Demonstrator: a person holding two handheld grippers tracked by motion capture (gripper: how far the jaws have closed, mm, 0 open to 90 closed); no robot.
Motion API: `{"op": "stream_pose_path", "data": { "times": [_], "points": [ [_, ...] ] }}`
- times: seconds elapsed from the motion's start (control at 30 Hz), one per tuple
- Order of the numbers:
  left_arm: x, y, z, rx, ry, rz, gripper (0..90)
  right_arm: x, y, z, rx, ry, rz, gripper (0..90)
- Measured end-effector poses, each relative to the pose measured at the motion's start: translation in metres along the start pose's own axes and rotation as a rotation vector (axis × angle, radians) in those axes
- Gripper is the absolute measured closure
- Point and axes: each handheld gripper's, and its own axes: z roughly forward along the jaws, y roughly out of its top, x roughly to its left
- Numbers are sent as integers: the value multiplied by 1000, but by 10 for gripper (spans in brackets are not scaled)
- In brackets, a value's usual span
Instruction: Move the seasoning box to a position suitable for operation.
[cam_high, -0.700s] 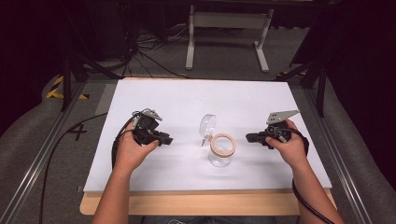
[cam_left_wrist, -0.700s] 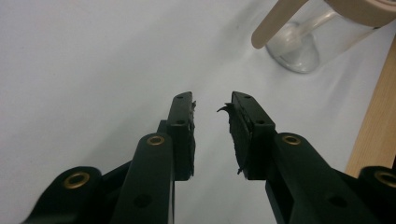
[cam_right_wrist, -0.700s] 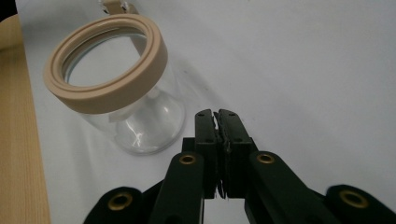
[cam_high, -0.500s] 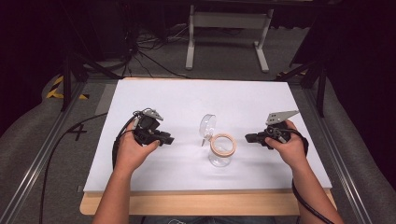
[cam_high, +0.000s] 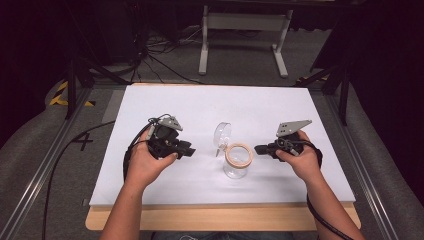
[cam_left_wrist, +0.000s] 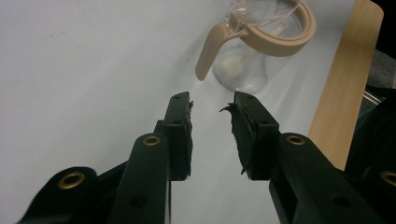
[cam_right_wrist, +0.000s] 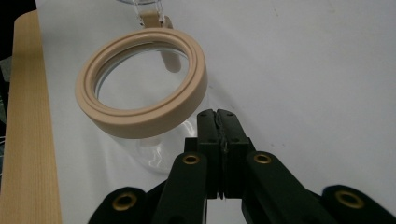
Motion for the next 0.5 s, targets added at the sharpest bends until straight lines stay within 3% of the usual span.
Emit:
{"op": "stream_pose_path", "data": {
  "times": [0.13,0.5],
  "points": [
    [-3,2,0,7,-8,11,678,-1,-3,9,12,4,5,894],
    [2,-1,3,11,-2,-10,687,0,-5,25,34,12,11,896]
  ]
}}
